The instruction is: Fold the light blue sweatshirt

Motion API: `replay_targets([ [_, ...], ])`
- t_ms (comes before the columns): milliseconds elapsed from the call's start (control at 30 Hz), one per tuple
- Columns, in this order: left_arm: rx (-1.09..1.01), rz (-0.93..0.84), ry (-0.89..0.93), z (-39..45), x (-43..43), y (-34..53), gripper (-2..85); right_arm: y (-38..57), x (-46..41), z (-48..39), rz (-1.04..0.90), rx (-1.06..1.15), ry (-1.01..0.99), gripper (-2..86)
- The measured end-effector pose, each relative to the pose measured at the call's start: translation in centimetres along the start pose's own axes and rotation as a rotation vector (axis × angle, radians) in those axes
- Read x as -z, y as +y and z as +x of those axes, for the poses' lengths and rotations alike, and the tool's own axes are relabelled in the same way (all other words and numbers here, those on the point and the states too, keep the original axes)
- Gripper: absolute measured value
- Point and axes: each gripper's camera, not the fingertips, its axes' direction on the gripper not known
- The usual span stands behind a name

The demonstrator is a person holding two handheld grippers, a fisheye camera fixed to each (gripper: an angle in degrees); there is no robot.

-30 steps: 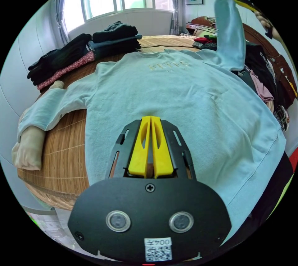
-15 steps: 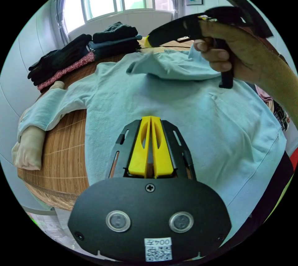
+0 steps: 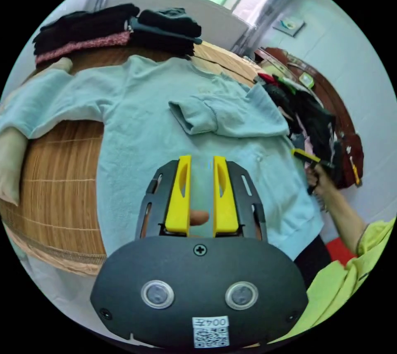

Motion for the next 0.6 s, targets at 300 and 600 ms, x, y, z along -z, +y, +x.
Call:
replay_targets([
  [300,0.224,-0.013,0.047,-3.2,-4.5,-7.8,14.2,2.4,0.2,-0.9,0.145,-0.011,0.054,3.5],
  [600,0.268,0.002,-0.067,-3.3,-9.9,-9.2,8.0,2.8,1.2,0.7,0.155,-0.059,-0.063,3.5],
])
